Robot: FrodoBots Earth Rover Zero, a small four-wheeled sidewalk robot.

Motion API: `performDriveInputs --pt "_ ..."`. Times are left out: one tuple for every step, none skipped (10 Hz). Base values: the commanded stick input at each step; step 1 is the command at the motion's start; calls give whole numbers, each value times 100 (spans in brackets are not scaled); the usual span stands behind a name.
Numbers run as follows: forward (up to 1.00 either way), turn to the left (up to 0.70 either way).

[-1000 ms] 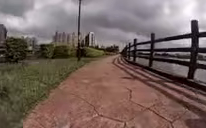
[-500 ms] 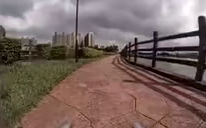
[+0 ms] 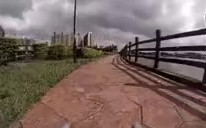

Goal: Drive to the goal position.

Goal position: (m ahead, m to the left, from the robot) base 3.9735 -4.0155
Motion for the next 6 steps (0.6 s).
performDriveInputs --pt "50 3" --pt "50 -17" --pt "50 -44" --pt "50 -15" --pt "50 6" --pt "50 0"
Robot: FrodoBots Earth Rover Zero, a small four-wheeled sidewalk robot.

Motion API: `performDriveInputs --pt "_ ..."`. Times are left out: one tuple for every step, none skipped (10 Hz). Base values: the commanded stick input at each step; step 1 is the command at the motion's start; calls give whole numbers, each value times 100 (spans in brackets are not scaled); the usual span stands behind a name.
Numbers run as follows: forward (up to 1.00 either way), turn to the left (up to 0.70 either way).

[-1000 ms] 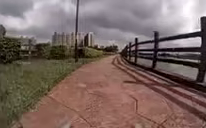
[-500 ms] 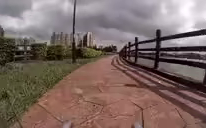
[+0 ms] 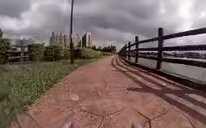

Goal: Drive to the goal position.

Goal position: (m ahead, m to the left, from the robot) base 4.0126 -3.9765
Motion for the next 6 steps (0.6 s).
performDriveInputs --pt "50 0" --pt "50 0" --pt "50 0" --pt "50 0" --pt "50 0" --pt "50 0"
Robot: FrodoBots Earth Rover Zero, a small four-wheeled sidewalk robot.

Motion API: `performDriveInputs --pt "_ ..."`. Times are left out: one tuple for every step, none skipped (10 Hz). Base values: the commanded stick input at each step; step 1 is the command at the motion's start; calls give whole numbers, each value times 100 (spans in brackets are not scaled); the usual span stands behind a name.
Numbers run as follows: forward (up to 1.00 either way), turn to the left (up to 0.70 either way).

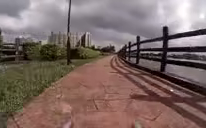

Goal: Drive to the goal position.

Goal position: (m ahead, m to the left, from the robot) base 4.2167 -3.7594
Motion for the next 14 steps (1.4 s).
performDriveInputs --pt "50 0" --pt "50 0" --pt "50 0" --pt "50 0" --pt "50 0" --pt "50 0" --pt "50 0" --pt "50 0" --pt "50 0" --pt "50 0" --pt "50 0" --pt "50 0" --pt "50 0" --pt "50 0"
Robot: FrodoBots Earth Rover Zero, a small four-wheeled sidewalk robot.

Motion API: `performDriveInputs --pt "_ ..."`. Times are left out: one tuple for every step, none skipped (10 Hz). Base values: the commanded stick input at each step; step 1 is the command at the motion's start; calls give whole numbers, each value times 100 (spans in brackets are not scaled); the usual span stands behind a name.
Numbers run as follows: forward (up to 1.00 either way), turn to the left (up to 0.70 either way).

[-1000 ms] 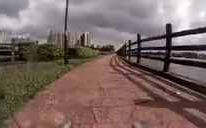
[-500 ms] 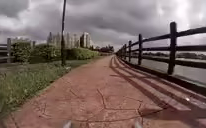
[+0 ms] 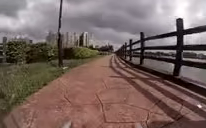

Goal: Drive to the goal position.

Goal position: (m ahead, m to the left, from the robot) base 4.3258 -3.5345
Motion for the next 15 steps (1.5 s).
performDriveInputs --pt "50 0" --pt "50 0" --pt "50 0" --pt "50 0" --pt "50 0" --pt "50 0" --pt "50 0" --pt "50 0" --pt "50 0" --pt "50 0" --pt "50 0" --pt "50 0" --pt "50 0" --pt "50 0" --pt "50 0"
